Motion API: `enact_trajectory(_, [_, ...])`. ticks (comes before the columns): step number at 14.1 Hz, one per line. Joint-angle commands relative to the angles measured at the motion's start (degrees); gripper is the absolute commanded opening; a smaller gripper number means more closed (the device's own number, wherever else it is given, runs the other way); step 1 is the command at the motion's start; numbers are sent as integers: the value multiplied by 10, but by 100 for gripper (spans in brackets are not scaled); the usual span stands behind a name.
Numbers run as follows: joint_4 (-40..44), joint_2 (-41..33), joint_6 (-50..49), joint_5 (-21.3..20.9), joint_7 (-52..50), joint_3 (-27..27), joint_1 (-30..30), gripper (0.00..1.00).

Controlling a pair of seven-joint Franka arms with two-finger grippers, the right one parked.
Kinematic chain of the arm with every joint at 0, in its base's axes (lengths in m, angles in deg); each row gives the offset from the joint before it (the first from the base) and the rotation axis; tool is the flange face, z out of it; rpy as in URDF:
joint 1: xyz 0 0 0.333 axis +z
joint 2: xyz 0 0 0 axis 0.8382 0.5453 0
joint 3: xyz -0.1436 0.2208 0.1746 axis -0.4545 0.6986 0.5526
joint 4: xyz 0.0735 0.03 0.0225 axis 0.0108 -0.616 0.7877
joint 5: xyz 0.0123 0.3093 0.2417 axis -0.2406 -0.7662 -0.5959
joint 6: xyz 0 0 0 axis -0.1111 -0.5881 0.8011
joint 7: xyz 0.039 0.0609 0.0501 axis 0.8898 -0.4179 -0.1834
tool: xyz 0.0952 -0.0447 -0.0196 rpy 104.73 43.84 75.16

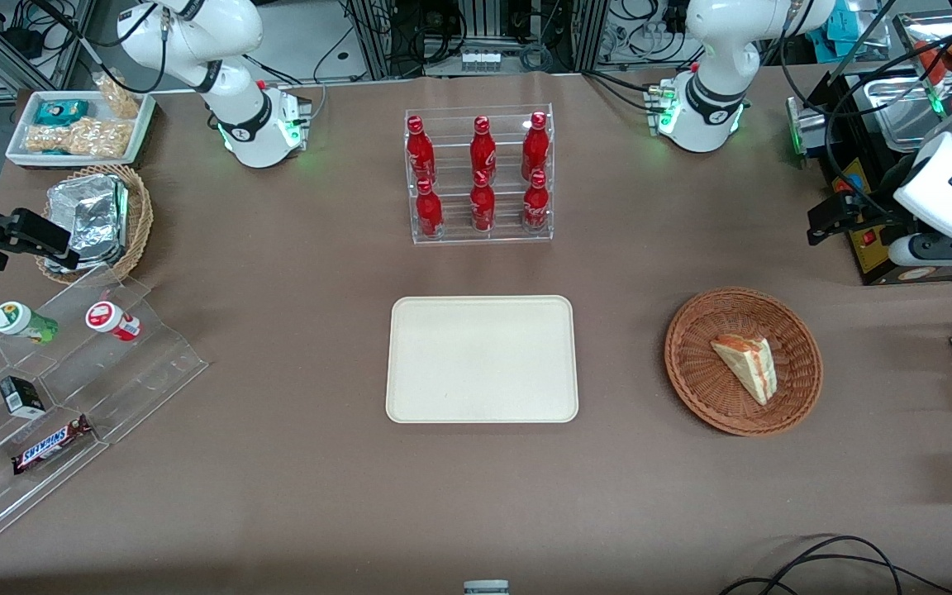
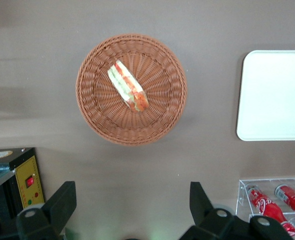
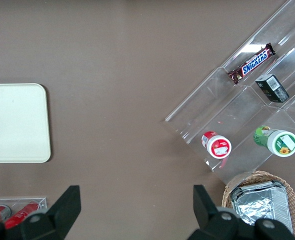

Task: Place sandwich from basket to tray

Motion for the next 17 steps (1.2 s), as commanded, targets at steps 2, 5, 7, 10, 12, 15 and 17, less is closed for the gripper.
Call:
enact_trajectory(2, [-1, -2, 8, 8, 9, -1, 4, 100])
enact_trajectory(5, [-2, 0, 7, 5, 11, -2, 4, 100])
enact_trajectory(7, [-2, 0, 5, 5, 10, -2, 4, 100])
enact_trajectory(10, [-10, 2, 0, 1, 12, -2, 2, 100])
enact_trajectory(12, [-23, 14, 3, -3, 15, -3, 1, 100])
enact_trajectory(15, [-36, 48, 11, -3, 6, -2, 2, 100])
enact_trajectory(17, [-42, 84, 38, -3, 5, -2, 3, 100])
